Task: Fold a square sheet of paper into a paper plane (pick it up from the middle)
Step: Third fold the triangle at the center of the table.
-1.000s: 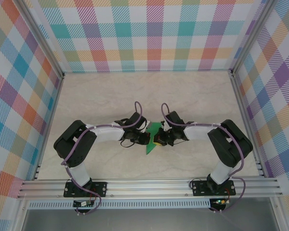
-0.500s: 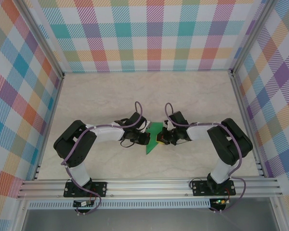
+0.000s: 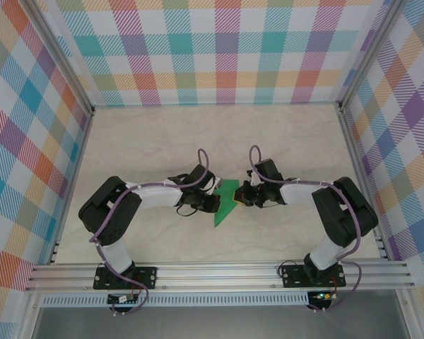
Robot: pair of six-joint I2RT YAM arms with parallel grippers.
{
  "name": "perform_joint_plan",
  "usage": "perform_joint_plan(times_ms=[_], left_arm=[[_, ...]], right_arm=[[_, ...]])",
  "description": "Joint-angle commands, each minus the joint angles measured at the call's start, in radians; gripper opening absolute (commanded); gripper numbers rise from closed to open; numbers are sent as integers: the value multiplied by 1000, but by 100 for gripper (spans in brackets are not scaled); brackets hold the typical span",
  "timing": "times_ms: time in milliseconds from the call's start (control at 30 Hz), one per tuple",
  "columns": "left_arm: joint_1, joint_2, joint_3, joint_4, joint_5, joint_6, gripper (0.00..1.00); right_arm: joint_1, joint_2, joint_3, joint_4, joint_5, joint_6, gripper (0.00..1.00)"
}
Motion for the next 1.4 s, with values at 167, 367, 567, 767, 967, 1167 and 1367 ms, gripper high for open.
perform_joint_plan(times_ms=[167,367,567,767,967,1167,1367], left_arm=[[14,-11,-3,-45,-13,14,0],[14,-14,-3,-51,-14,16,0],[14,-18,-8,-46,-14,13,0],[14,-20,-6,-42,-16,10,0],[14,-23,-6,-45,-19,14,0],[14,-25,-8,-41,-21,10,0],[14,-26,-3,-42,-22,10,0]], right_arm=[[2,69,-28,5,36,-33,1],[2,-30,-2,-64,46,-50,2],[-3,-12,16,-68,45,-59,2],[-3,54,-11,-10,26,-29,1],[-1,-53,33,-115,35,-57,2],[39,-54,69,-95,-39,-41,3],[80,35,117,-109,-20,-40,3]])
